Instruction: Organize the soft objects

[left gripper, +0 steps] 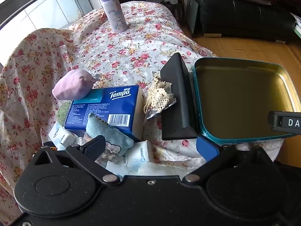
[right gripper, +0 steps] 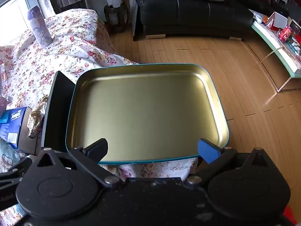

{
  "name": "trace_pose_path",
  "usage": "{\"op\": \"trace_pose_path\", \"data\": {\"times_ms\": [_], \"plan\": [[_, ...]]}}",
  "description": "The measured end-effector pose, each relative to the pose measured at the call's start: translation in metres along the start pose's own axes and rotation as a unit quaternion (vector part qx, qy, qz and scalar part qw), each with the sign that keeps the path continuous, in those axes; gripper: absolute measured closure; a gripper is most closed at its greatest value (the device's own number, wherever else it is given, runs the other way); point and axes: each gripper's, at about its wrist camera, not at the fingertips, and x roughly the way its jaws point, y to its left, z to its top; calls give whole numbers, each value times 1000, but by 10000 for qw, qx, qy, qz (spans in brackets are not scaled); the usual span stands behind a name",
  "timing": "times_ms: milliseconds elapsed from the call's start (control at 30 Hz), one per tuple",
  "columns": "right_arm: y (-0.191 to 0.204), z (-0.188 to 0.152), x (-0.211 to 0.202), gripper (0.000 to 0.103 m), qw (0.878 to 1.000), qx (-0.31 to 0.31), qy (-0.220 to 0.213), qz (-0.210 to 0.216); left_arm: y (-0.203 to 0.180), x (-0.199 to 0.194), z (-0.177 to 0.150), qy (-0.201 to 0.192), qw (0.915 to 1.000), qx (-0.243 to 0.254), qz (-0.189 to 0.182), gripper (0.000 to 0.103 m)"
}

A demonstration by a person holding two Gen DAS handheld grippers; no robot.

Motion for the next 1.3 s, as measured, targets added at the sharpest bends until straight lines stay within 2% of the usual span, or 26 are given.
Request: {"op": "trace_pose_path", "data": {"times_ms": [500,567,1300], "plan": [[8,12,-4,0,10000,-25,11,-39,0,-5,0,36,10000,-33,-15,4],[-2,0,-2,0,10000,26,-49,28,-2,-1,-1,34,10000,-36,2,4],[-1,0,-1,0,10000,19,-36,33,1,0,-2,27,9999,-91,46,4]]}}
